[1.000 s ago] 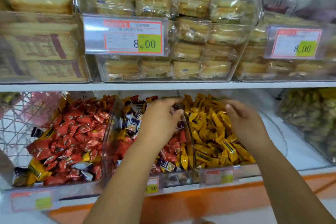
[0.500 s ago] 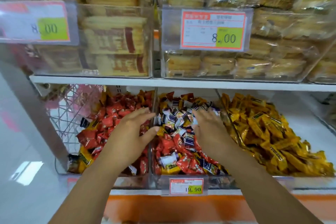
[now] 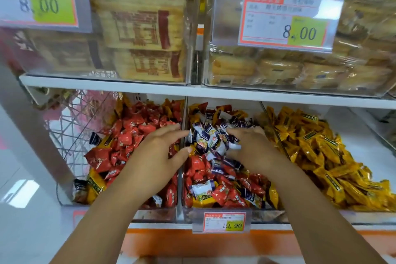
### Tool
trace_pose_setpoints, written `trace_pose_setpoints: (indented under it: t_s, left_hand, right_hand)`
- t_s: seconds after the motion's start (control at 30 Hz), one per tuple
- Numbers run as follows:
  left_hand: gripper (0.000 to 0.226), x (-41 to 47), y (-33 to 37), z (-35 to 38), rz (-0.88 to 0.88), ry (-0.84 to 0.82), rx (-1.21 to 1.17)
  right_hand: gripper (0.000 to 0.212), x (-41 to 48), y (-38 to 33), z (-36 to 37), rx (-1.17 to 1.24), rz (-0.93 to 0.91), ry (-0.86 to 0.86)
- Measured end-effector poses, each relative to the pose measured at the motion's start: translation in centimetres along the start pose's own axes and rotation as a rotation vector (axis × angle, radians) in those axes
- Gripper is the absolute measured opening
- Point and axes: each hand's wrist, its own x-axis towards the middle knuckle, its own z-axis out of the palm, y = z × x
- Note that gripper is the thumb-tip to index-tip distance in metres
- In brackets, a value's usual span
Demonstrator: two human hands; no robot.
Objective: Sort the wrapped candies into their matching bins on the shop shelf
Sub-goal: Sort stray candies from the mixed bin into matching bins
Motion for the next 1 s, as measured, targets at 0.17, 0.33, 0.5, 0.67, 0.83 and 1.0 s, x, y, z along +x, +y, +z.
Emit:
trace_pose_setpoints:
  t_s: [0.17, 0.33, 0.5, 0.67, 0.83, 1.0]
  left_hand:
    - [0.045, 0.2, 0.4, 0.4, -0.013, 0.007, 0.014]
    - [0.048, 0.3, 1.0, 0.9, -0.043, -0.026, 0.015]
    - [0.049, 0.3, 1.5, 1.2, -0.055, -0.029, 0.022]
    - [0.047, 0.2, 1.8, 1.2, -0.066, -0.033, 0.028]
    - [0.048, 0.3, 2.0, 1.4, -0.075, -0.035, 0.025]
    - [0.048, 0.6, 1.9, 1.7, -0.032, 0.029, 0.042]
  right_hand:
    - [0.062, 0.7, 0.1, 0.8, 0.057, -0.091, 0.029]
    - [0.053, 0.8, 0.0, 1.8, -0.045, -0.095, 0.096]
    - [0.049, 1.2, 0.4, 2.4, -0.108, -0.028, 0.272]
    - [0.051, 1.5, 0.5, 2.5, -0.162, -0.073, 0.244]
    - [0.043, 1.4, 0.1, 2.7, -0.14, -0.105, 0.302]
    - [0.056, 1.1, 0.1, 0.7, 0.221, -0.019, 0.143]
